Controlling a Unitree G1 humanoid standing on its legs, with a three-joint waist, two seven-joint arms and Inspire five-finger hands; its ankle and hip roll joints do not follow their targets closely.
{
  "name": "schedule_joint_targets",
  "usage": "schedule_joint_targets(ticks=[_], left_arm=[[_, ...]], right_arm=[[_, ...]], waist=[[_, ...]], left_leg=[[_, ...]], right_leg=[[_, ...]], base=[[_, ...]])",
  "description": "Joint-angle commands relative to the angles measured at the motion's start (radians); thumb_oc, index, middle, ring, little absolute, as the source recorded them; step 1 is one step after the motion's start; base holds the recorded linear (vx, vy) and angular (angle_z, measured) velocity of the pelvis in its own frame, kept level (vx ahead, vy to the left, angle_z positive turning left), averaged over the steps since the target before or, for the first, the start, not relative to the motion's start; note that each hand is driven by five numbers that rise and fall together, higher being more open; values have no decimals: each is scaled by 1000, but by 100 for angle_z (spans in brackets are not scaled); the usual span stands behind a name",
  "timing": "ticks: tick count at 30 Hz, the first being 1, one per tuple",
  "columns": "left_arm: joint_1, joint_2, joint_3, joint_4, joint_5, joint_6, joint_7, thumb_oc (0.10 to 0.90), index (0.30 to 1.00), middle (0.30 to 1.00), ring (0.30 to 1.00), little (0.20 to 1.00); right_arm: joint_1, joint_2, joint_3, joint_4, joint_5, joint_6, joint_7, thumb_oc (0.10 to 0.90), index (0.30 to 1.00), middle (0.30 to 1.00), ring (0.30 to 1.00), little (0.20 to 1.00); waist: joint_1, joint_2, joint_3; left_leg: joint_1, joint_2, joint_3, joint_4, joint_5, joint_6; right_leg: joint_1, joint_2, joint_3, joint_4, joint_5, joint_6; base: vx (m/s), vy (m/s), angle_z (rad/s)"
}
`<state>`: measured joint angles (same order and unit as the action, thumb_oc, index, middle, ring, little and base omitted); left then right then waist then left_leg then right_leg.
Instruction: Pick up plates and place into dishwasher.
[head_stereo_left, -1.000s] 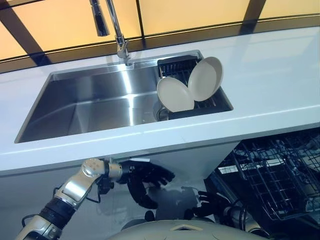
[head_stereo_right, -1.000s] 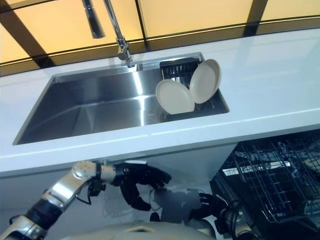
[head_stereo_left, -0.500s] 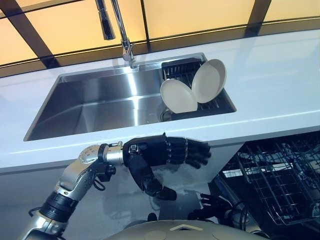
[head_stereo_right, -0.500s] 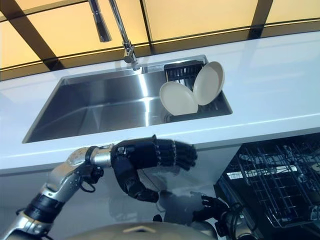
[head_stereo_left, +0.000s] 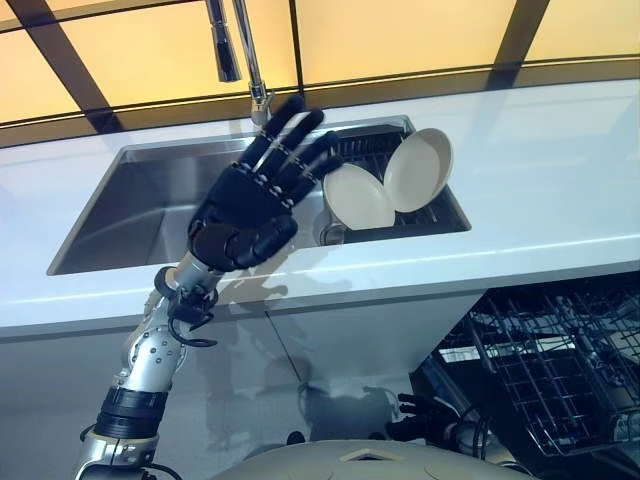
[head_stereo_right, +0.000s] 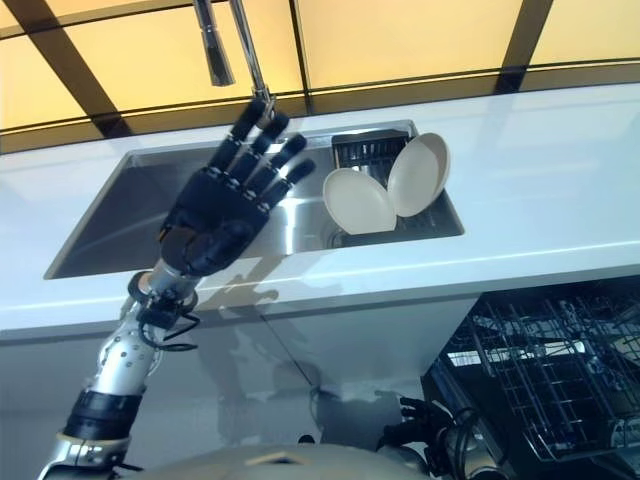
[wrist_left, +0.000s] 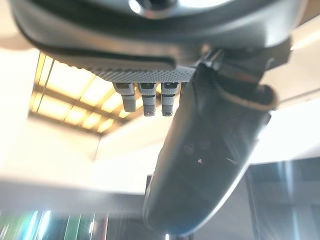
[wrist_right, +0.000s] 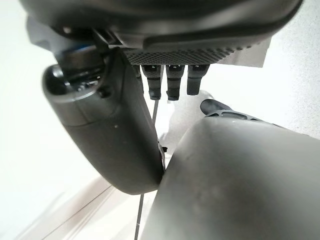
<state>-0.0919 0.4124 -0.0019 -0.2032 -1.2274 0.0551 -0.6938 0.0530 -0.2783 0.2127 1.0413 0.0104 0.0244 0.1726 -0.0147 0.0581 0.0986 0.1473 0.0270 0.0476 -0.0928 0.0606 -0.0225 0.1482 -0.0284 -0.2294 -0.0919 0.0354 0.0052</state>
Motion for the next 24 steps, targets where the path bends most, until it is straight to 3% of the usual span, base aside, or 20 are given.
schedule_joint_targets(ticks=[1, 6, 7, 10, 17, 22, 24], left_arm=[[-176, 48, 76, -79, -20, -96, 125, 800, 900, 900, 900, 900], [-240, 112, 99, -59, 51, -112, 228, 800, 900, 900, 900, 900], [-286, 174, 118, -29, 101, -131, 302, 800, 900, 900, 900, 900], [-342, 260, 134, 17, 175, -168, 367, 800, 900, 900, 900, 900], [-506, 421, 119, 175, 320, -218, 528, 800, 900, 900, 900, 900], [-688, 573, 37, 353, 558, -206, 653, 800, 900, 900, 900, 900], [-782, 636, -39, 430, 551, -183, 664, 800, 900, 900, 900, 900]], right_arm=[[7, 39, 47, 25, 5, 1, -5, 800, 900, 900, 900, 900], [2, 40, 52, 22, 5, 10, -8, 800, 900, 900, 900, 900], [0, 35, 54, 27, 6, 6, -5, 800, 900, 900, 900, 900], [-2, 23, 55, 26, 4, 10, 5, 800, 900, 900, 900, 900], [-16, 0, 74, 37, 19, 12, 17, 800, 900, 900, 900, 900], [-36, -19, 100, 58, 33, 13, 26, 800, 900, 900, 900, 900], [-43, -22, 107, 66, 42, 13, 24, 800, 900, 900, 900, 900]], waist=[[3, -22, -7], [2, -18, -14], [0, -15, -18], [-4, -10, -24], [-14, 3, -32], [-25, 18, -40], [-28, 23, -41]], left_leg=[[25, -83, 20, 6, -123, 51], [25, -84, 22, 6, -123, 51], [24, -83, 25, 6, -123, 50], [23, -81, 31, 6, -121, 46], [21, -77, 45, 6, -116, 40], [21, -74, 61, 6, -114, 36], [19, -73, 66, 6, -112, 36]], right_leg=[[0, 7, 4, 57, -78, 49], [1, 8, 2, 57, -81, 48], [1, 9, 2, 55, -82, 49], [1, 12, 3, 54, -83, 51], [-5, 17, 6, 56, -83, 50], [-4, 21, 9, 54, -85, 51], [-6, 22, 9, 55, -84, 52]], base=[[0, 0, 0], [0, 0, 0], [0, 0, 0], [0, 0, 0], [0, 0, 0], [0, 0, 0], [0, 0, 0]])
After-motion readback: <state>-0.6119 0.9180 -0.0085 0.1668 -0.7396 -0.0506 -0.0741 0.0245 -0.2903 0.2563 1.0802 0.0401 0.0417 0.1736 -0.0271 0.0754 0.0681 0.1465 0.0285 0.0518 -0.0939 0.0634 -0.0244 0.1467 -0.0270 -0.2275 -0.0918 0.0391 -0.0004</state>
